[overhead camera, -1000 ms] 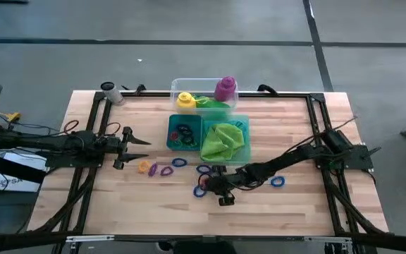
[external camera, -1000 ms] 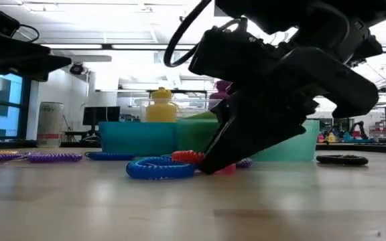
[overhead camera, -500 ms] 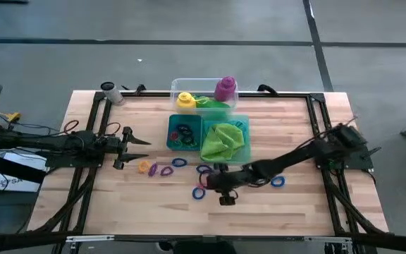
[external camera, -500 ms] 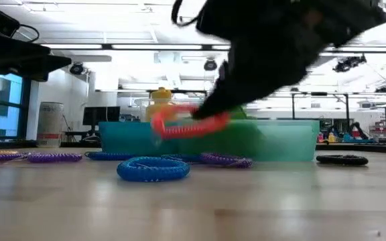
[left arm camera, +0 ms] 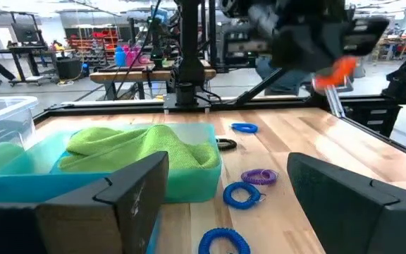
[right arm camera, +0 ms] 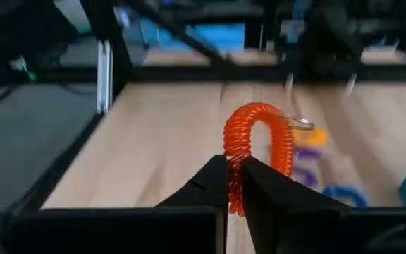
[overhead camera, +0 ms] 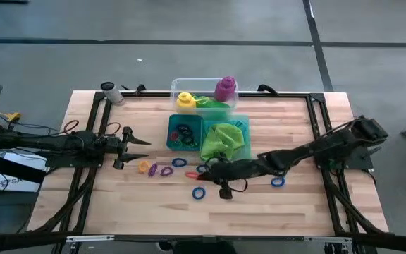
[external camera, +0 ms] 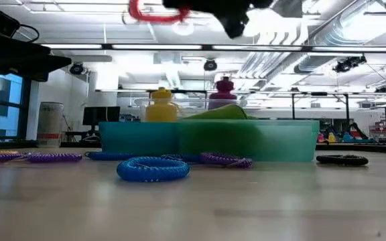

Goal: Pick & Place Sports Items
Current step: Put the orange spring keychain into the transparent bin, then put the blue spring keychain into the blue bin

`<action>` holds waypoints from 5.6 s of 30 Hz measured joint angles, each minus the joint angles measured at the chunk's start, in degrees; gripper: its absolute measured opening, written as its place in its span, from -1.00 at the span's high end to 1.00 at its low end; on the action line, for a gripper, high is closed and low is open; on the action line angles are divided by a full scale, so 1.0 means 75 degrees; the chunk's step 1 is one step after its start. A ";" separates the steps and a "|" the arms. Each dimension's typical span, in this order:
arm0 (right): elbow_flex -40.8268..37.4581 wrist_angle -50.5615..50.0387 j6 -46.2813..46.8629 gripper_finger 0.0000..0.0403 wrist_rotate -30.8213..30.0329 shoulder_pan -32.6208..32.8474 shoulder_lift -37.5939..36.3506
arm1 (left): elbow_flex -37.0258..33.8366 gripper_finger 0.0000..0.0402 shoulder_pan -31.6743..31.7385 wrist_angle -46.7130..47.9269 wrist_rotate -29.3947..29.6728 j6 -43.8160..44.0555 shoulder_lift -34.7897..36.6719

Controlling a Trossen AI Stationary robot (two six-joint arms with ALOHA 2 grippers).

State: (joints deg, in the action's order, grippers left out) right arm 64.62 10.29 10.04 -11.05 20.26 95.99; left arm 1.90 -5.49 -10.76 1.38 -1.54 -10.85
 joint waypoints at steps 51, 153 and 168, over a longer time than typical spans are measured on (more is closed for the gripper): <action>0.0006 0.3420 0.0263 0.95 0.0460 -0.3418 0.2759 | -0.0001 -0.18 0.0002 0.0002 -0.0001 0.0000 0.0000; 0.0009 0.0784 -0.0507 0.27 0.1921 -0.0436 0.2900 | -0.0001 -0.18 0.0002 0.0002 0.0001 0.0000 -0.0003; 0.0009 0.0909 -0.0567 0.78 0.1936 -0.0428 0.3467 | 0.0002 -0.18 0.0002 0.0002 0.0001 0.0003 -0.0003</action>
State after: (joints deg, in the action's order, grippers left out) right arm 64.69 17.10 5.79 3.47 17.05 121.99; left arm 1.91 -5.48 -10.74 1.39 -1.52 -10.87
